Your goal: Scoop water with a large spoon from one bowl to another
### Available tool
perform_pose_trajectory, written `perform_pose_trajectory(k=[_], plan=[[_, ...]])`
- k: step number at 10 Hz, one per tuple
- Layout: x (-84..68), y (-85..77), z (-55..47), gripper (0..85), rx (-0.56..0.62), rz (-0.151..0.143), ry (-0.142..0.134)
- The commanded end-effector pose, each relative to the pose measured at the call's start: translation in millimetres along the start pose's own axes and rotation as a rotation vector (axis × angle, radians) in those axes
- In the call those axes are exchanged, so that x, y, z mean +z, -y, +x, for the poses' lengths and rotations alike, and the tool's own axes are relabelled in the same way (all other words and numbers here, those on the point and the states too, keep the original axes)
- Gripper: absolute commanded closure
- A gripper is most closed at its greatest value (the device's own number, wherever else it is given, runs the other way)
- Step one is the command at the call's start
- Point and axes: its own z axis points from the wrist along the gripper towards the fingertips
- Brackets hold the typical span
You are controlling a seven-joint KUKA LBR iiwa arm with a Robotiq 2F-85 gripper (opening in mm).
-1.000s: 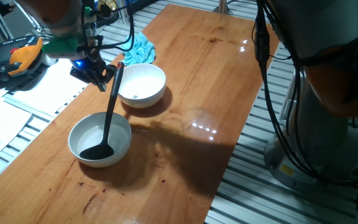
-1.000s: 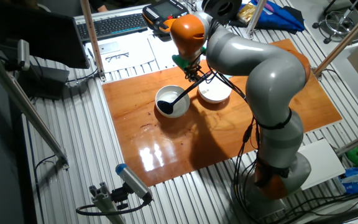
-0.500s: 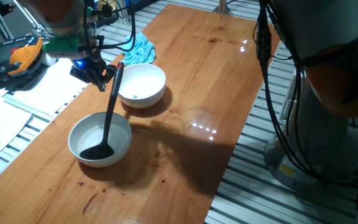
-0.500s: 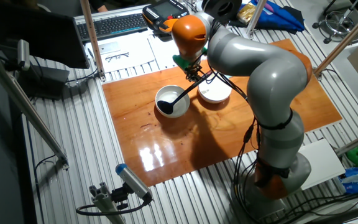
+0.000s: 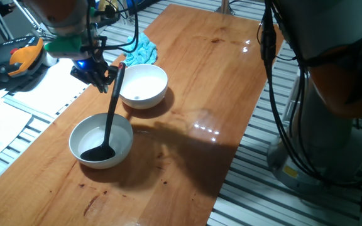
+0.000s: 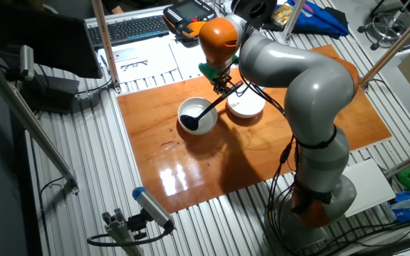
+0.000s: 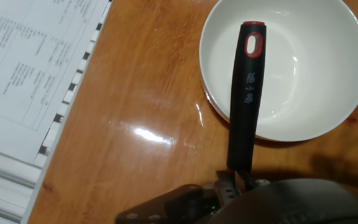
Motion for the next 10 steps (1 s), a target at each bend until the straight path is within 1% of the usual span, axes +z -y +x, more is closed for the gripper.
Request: perform_pose_trajectory(k=[1, 2, 4, 6, 7, 10], plan=[[-0.1, 0.1, -0.1, 51.0, 0.0, -0.008, -0.001], [-0.2, 0.2, 0.0, 51.0, 0.002, -0.017, 0.005], [-0.4, 0.6, 0.3, 51.0, -0.007, -0.015, 0.015], [0.4, 1.2, 1.0, 51.0, -0.008, -0.018, 0.042], [0.3, 1.4, 0.8, 51.0, -0.01, -0.017, 0.049], [0.1, 1.8, 1.2, 51.0, -0.011, -0.012, 0.055]])
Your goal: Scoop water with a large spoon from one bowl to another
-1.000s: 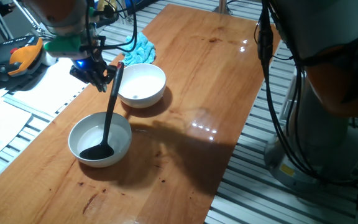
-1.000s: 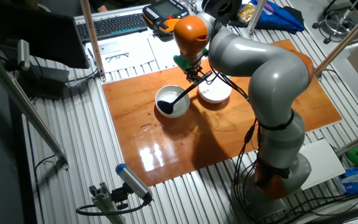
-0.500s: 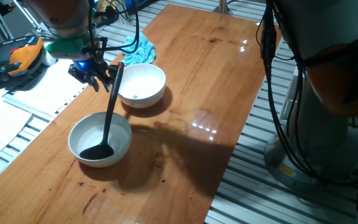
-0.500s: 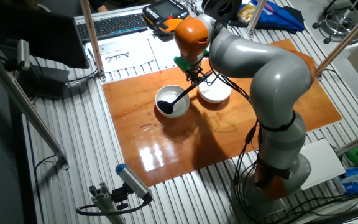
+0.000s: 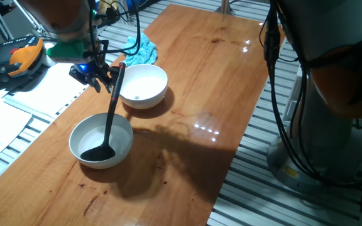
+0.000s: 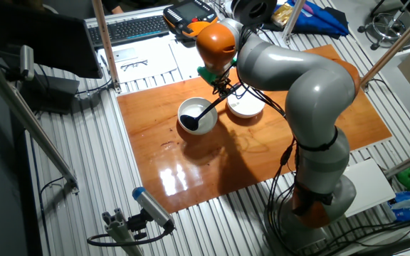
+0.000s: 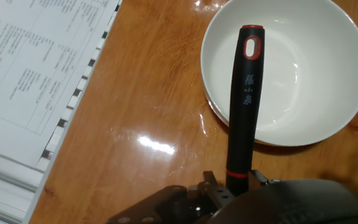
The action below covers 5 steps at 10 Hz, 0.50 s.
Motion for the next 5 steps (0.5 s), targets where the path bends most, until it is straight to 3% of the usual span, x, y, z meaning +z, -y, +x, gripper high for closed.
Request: perform_pose_trajectory(k=[1, 5], plan=[[-0.1, 0.0, 0.2, 51.0, 0.0, 0.001, 0.0], [0.9, 0.1, 0.7, 51.0, 0.005, 0.004, -0.019]])
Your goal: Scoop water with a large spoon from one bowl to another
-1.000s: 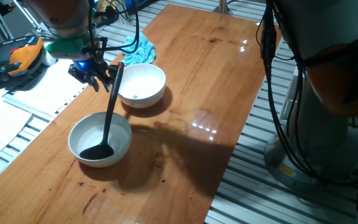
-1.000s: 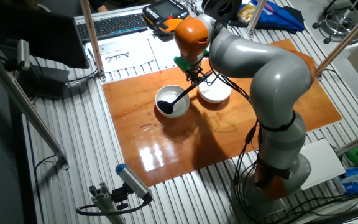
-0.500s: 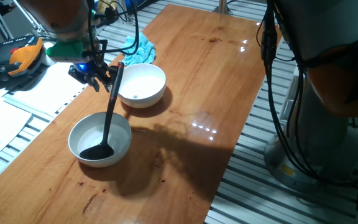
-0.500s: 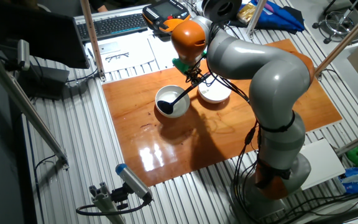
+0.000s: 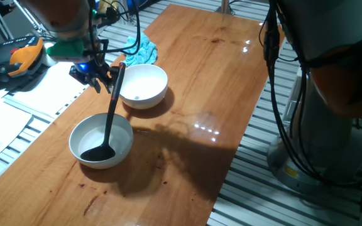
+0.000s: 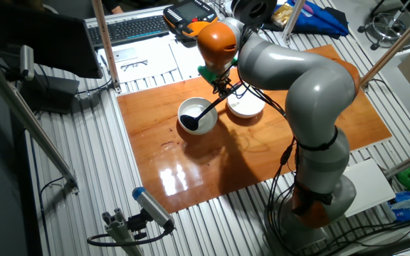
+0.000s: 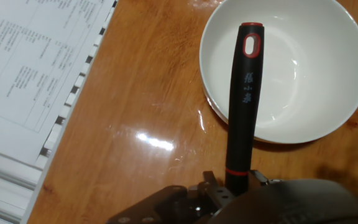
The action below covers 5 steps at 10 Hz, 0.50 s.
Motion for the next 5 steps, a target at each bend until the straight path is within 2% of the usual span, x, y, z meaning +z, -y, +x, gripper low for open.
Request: perform_pose_trajectory(k=[1, 2, 5], plan=[[1.7, 1.0, 0.0, 51.0, -0.001, 0.001, 0.009], [4.1, 2.5, 0.4, 51.0, -0.003, -0.001, 0.021], [8.7, 3.1, 3.4, 51.0, 0.013, -0.007, 0.004]])
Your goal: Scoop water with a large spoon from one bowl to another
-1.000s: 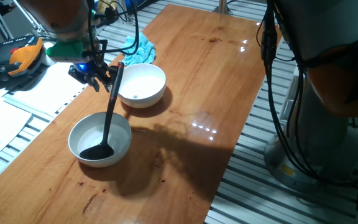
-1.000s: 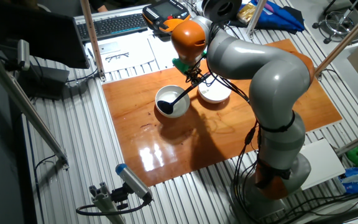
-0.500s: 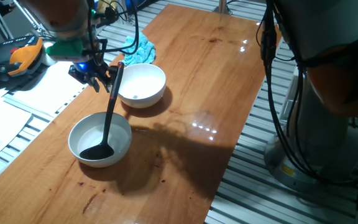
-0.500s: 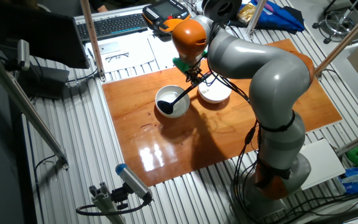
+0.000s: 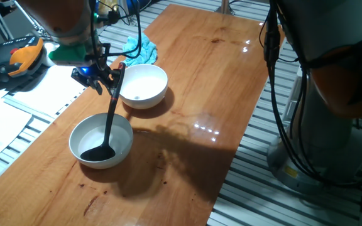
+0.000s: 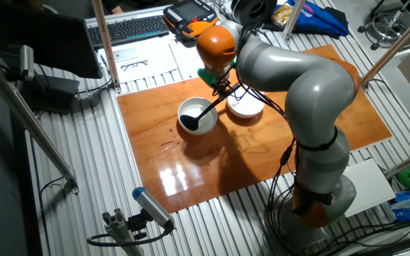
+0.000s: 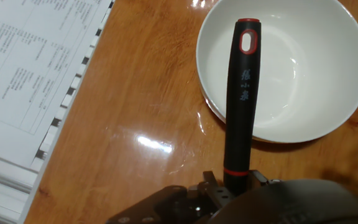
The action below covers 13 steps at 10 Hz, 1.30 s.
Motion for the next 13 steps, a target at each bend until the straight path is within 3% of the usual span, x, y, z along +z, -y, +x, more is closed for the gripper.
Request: perform_pose_trajectory(k=[1, 2, 3, 4, 5, 13], plan=[[1.4, 0.2, 0.6, 51.0, 0.002, 0.0, 0.003], [3.8, -0.2, 1.2, 51.0, 0.012, -0.004, 0.008], [6.2, -0.5, 1.7, 34.0, 0.026, -0.005, 0.013], [8.5, -0.6, 1.9, 34.0, 0.035, -0.006, 0.015], [10.8, -1.1, 2.1, 17.0, 0.043, -0.008, 0.014], [33.3, 0.1, -1.0, 17.0, 0.057, -0.03, 0.015]])
